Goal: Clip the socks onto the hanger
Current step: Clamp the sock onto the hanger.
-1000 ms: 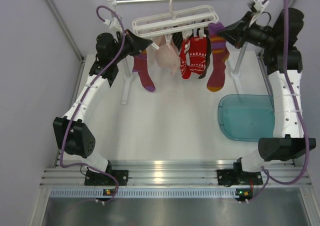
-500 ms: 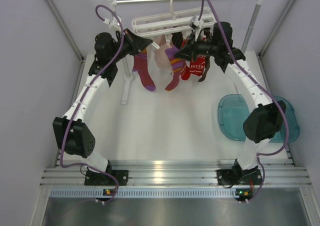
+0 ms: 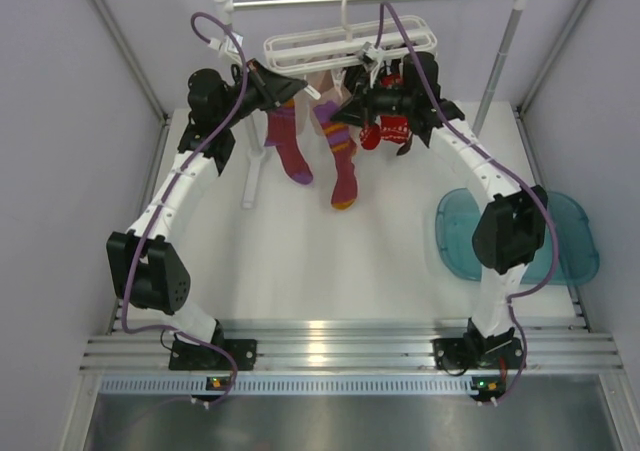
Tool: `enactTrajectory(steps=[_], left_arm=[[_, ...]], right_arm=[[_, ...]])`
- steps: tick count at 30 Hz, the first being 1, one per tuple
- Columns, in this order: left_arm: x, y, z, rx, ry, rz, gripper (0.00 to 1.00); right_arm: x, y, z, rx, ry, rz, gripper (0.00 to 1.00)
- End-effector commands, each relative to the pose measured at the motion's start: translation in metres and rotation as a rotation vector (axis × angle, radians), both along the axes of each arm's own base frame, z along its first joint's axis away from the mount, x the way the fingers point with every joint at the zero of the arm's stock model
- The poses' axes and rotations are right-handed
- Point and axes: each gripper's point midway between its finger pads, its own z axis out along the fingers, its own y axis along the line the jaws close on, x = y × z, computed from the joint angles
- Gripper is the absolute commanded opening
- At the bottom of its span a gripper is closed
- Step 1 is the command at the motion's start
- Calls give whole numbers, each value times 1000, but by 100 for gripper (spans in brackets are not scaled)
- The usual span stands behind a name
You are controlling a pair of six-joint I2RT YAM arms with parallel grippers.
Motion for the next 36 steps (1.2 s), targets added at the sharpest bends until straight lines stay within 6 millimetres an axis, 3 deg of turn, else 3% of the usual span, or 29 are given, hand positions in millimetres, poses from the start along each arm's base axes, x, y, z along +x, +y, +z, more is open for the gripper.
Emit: enactTrajectory(steps=[1, 20, 36], left_arm=[[-5, -6, 1, -10, -29, -61, 0], [-9, -9, -2, 3, -38, -91, 0], [-9, -10, -8, 12, -28, -106, 0]], right_arm=[[-2, 11, 45, 75, -117, 33, 0], [-3, 28, 46, 92, -107, 64, 0], [-6, 36, 60, 114, -132, 76, 0]])
